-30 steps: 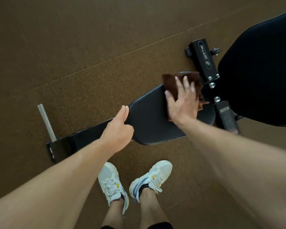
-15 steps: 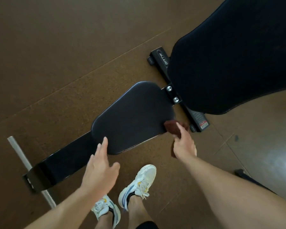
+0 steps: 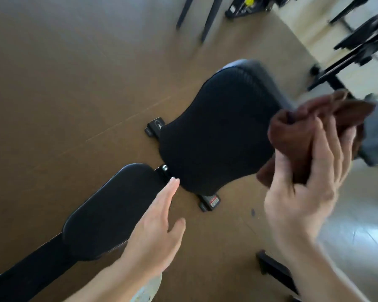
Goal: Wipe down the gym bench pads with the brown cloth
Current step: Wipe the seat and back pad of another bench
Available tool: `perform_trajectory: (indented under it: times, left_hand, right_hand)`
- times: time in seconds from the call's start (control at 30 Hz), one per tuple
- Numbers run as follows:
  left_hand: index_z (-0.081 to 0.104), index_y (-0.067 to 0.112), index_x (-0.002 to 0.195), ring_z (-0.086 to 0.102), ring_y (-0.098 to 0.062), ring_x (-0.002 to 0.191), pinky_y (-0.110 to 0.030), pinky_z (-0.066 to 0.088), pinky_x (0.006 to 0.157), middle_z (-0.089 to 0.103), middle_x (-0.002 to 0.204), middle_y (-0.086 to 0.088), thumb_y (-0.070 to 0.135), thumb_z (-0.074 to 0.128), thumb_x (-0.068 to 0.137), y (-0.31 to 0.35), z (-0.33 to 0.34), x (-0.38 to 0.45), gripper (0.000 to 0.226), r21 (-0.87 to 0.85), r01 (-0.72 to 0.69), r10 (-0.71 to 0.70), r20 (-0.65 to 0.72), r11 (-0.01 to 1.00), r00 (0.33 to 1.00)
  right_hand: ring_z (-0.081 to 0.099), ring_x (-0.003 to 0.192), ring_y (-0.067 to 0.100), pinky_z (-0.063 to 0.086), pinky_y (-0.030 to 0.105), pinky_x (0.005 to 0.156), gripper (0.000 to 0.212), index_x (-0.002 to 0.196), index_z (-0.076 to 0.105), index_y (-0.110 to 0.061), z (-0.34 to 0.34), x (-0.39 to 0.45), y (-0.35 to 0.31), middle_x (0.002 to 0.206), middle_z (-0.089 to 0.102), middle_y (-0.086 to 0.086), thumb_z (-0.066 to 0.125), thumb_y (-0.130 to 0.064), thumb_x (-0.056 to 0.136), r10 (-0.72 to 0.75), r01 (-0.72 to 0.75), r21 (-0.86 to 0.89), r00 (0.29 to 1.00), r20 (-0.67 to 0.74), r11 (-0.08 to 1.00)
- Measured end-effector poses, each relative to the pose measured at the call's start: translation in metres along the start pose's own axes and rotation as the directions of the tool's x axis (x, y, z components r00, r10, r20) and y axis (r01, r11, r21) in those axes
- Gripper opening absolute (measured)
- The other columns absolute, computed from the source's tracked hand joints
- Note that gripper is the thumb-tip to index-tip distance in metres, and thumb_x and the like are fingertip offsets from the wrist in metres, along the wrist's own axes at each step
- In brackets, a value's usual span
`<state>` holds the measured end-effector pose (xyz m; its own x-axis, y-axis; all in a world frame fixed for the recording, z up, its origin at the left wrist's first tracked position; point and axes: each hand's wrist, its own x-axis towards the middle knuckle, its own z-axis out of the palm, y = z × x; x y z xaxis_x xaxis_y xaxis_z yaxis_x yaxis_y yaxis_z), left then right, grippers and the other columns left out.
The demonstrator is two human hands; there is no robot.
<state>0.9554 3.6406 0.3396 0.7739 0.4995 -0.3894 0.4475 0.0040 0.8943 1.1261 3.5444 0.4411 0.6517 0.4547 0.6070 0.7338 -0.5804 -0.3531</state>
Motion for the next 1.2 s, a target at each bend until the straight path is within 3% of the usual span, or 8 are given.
perform_trajectory:
  times: [0.13, 0.3, 0.43, 0.53, 0.77, 0.97, 1.1, 1.2]
  left_hand:
    - [0.008, 0.058, 0.155, 0.004, 0.028, 0.139, -0.003, 0.014, 0.109, 0.005, 0.159, 0.045, 0.021, 0.057, 0.103, 0.059, -0.013, 0.039, 0.080, -0.035, -0.258, 0.255, -0.066, 0.965, 0.965]
    - [0.009, 0.051, 0.157, 0.033, -0.009, 0.149, -0.040, 0.037, 0.121, 0.006, 0.165, 0.034, 0.021, 0.058, 0.101, 0.086, -0.023, 0.063, 0.080, -0.053, -0.297, 0.292, -0.081, 0.953, 0.953]
    - [0.009, 0.048, 0.158, 0.049, -0.028, 0.139, -0.044, 0.046, 0.114, 0.005, 0.165, 0.033, 0.019, 0.060, 0.100, 0.088, -0.023, 0.062, 0.083, -0.042, -0.252, 0.250, -0.055, 0.967, 0.967]
    - [0.010, 0.047, 0.158, 0.046, -0.024, 0.142, -0.047, 0.045, 0.114, 0.008, 0.165, 0.033, 0.018, 0.060, 0.100, 0.102, -0.028, 0.059, 0.083, -0.080, -0.251, 0.246, -0.068, 0.965, 0.967]
    - [0.014, 0.049, 0.158, 0.048, -0.033, 0.138, -0.045, 0.049, 0.110, 0.007, 0.166, 0.031, 0.022, 0.058, 0.101, 0.101, -0.036, 0.046, 0.077, -0.044, -0.170, 0.171, 0.021, 0.984, 0.985]
    - [0.000, 0.051, 0.158, 0.046, -0.031, 0.140, -0.043, 0.044, 0.115, -0.001, 0.165, 0.034, 0.019, 0.057, 0.100, 0.082, -0.006, 0.065, 0.087, -0.098, -0.068, 0.069, 0.014, 0.993, 0.998]
    - [-0.002, 0.045, 0.160, 0.029, -0.014, 0.153, -0.040, 0.025, 0.126, -0.001, 0.168, 0.026, 0.012, 0.055, 0.100, 0.084, 0.007, 0.091, 0.089, -0.195, -0.017, 0.014, -0.017, 0.981, 1.000]
    - [-0.001, 0.041, 0.161, 0.013, -0.008, 0.156, -0.035, 0.022, 0.124, 0.001, 0.169, 0.022, 0.011, 0.054, 0.101, 0.061, 0.013, 0.099, 0.087, -0.184, 0.063, -0.075, -0.062, 0.981, 0.995]
  right_hand:
    - [0.023, 0.159, 0.026, 0.036, 0.061, 0.119, 0.062, 0.159, 0.038, -0.042, 0.040, 0.103, 0.014, 0.171, 0.030, -0.005, 0.052, -0.060, 0.102, -0.084, 0.227, -0.287, 0.896, 0.436, 0.930]
    - [0.024, 0.157, 0.023, 0.046, 0.060, 0.106, 0.063, 0.160, 0.029, -0.048, 0.068, 0.143, -0.003, 0.171, 0.026, -0.008, 0.048, -0.064, 0.102, -0.188, 0.461, -0.329, 0.772, 0.607, 0.824]
    - [0.026, 0.155, 0.015, 0.041, 0.056, 0.110, 0.054, 0.151, 0.044, -0.052, 0.076, 0.162, -0.013, 0.165, 0.036, -0.018, 0.052, -0.065, 0.099, -0.217, 0.445, -0.222, 0.740, 0.637, 0.867]
    - [0.020, 0.158, 0.006, 0.033, 0.044, 0.116, 0.042, 0.147, 0.050, -0.054, 0.053, 0.141, 0.002, 0.165, 0.033, -0.025, 0.046, -0.059, 0.106, -0.194, 0.285, -0.072, 0.794, 0.576, 0.956]
    - [0.022, 0.150, 0.018, 0.048, 0.057, 0.105, 0.084, 0.159, 0.025, -0.055, 0.025, 0.144, 0.014, 0.169, 0.017, -0.020, 0.074, -0.047, 0.091, -0.133, 0.363, -0.167, 0.671, 0.729, 0.917]
    - [0.032, 0.147, 0.026, 0.050, 0.053, 0.099, 0.077, 0.159, 0.025, -0.052, 0.057, 0.154, 0.005, 0.169, 0.019, -0.014, 0.066, -0.055, 0.094, -0.153, 0.446, -0.246, 0.687, 0.710, 0.861]
    - [0.050, 0.131, 0.031, 0.049, 0.047, 0.093, 0.051, 0.141, 0.055, -0.038, 0.097, 0.168, -0.025, 0.145, 0.055, -0.007, 0.058, -0.061, 0.096, -0.274, 0.623, -0.309, 0.662, 0.697, 0.719]
    - [0.053, 0.129, 0.036, 0.045, 0.055, 0.101, 0.049, 0.127, 0.065, -0.026, 0.120, 0.158, -0.031, 0.130, 0.065, 0.004, 0.047, -0.061, 0.099, -0.393, 0.811, -0.414, 0.569, 0.723, 0.413]
